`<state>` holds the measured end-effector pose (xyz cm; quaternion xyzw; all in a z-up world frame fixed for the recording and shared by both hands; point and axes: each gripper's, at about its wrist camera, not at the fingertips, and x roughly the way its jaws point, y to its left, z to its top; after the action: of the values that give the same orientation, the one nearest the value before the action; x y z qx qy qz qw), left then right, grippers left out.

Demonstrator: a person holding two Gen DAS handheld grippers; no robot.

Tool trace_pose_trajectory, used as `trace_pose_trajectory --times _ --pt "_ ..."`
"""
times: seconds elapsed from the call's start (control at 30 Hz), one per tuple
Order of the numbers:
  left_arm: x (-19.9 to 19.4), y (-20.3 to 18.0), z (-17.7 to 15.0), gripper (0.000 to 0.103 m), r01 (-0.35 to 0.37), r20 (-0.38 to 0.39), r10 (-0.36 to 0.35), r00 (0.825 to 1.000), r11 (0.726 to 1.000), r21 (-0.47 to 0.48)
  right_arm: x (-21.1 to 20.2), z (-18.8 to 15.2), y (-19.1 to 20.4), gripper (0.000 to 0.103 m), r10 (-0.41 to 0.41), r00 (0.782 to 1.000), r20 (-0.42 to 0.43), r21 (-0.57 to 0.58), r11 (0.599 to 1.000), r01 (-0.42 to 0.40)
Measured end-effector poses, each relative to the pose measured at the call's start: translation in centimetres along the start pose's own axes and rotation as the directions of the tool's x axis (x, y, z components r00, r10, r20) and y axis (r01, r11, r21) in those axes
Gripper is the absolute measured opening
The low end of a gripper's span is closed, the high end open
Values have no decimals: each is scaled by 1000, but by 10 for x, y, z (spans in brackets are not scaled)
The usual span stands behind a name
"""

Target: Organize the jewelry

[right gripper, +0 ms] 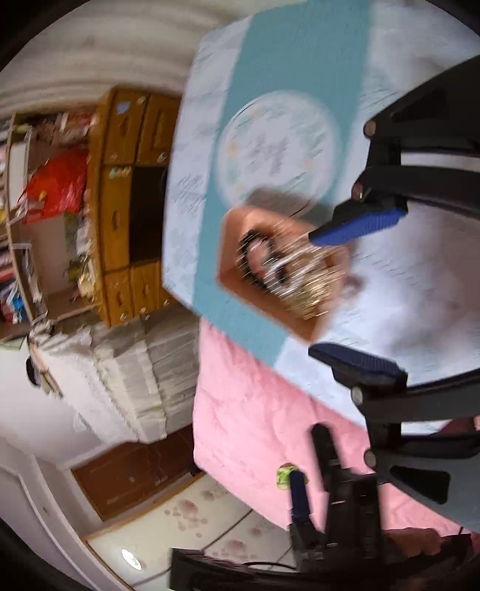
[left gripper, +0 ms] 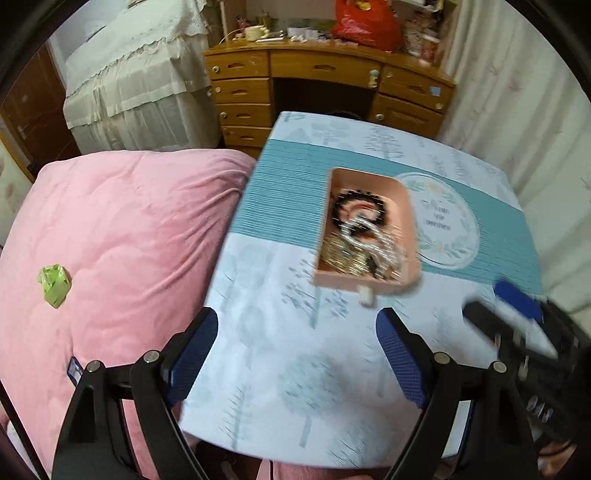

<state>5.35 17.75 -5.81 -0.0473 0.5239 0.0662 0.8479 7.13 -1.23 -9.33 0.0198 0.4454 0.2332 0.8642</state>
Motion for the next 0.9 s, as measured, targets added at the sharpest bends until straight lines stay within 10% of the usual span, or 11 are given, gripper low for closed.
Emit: trace_pose_trajectory --times 0.37,0.9 --pt "-69 -113 -61 89 60 63 -75 995 976 209 -109 -113 -72 92 -119 976 -184 297 939 170" --pt "-105 -186 -50 90 99 78 -133 988 934 343 -197 -92 -70 92 -224 974 -46 356 907 225"
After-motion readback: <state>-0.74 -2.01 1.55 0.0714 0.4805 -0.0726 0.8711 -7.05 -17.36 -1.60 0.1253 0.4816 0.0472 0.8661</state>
